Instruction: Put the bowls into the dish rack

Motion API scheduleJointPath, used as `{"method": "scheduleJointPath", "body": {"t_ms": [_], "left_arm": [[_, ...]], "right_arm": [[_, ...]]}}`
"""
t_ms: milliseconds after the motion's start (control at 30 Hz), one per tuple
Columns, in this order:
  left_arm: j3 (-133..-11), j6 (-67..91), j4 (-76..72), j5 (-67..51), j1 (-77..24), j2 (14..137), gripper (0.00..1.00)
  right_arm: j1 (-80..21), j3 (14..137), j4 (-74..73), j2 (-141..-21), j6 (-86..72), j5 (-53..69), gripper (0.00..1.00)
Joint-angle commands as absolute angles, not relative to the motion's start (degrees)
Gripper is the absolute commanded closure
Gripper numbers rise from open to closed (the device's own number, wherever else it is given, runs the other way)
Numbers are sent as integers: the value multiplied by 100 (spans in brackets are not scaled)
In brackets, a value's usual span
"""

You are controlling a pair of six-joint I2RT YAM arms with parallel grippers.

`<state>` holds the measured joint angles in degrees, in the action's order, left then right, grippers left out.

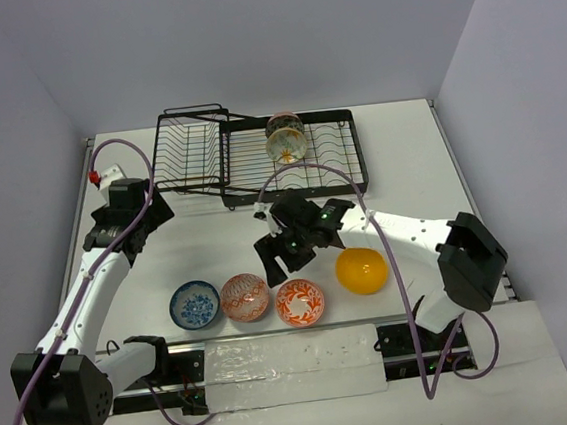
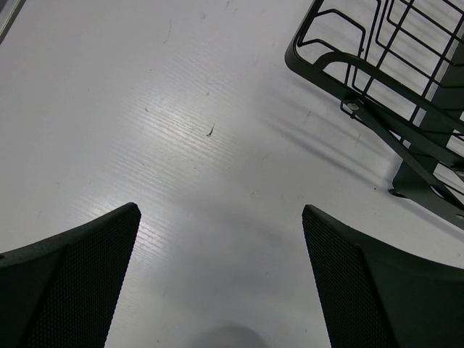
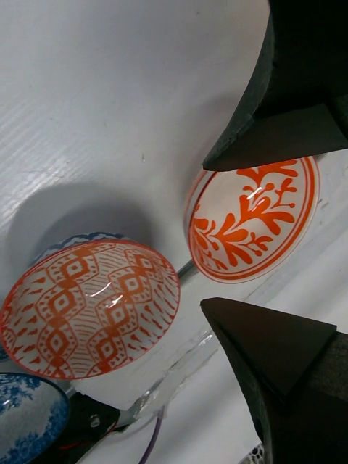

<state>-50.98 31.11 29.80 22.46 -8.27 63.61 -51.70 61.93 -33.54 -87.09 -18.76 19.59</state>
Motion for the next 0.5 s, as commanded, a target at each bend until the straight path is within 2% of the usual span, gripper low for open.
{"method": "scheduleJointPath", "body": {"t_ms": [0, 467], "left_arm": [[-5115, 3155, 2944, 2382, -861, 6372, 1], [-5115, 3155, 2936, 2417, -870, 6320, 1]], "right_arm": [[-5256, 6565, -3015, -8920, -1951, 2092, 22], [-5467, 7031, -2936, -9755, -1898, 1977, 24]]}}
